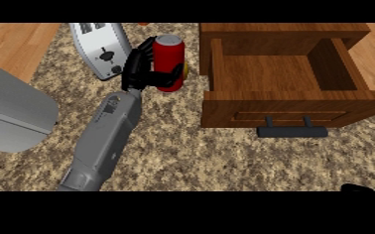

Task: Pick up the can, place it into the drawer and close the drawer

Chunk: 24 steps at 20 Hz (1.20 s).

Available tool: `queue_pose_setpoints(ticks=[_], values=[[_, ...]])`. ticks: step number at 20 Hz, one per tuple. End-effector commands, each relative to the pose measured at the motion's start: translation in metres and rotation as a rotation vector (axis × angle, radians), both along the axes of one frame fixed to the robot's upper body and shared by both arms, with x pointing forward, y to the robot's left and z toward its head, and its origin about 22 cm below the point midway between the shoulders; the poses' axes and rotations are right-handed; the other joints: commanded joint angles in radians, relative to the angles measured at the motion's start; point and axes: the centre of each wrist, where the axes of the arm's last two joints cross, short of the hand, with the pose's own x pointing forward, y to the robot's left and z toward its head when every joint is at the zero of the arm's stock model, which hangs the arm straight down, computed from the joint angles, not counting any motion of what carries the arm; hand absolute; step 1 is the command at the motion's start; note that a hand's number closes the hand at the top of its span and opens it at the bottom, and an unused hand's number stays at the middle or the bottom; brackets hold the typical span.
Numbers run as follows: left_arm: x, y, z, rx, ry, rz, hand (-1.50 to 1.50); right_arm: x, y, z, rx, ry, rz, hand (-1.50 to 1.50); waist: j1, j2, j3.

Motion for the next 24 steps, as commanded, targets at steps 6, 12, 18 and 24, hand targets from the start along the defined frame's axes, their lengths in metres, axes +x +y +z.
queue_pose_setpoints(ticks=[6, 12, 18, 24], values=[[0.009, -0.057, 0.095, 0.011, -0.036, -0.043, 1.5, 0.004, -0.006, -0.004, 0.015, 0.005, 0.003, -1.5, -0.01, 0.004, 0.0], [0.022, -0.101, 0.167, 0.067, -0.057, -0.047, 1.5, 0.012, 0.001, 0.004, -0.004, -0.031, 0.016, -1.5, -0.027, 0.011, 0.0], [0.013, -0.127, 0.201, 0.083, -0.039, -0.068, 1.5, 0.016, -0.006, 0.004, 0.002, 0.001, 0.014, -1.5, -0.023, 0.007, 0.001], [0.029, -0.138, 0.213, 0.13, -0.023, -0.059, 1.5, 0.008, -0.005, 0.022, -0.011, -0.021, 0.003, -1.5, -0.035, 0.012, 0.0]])
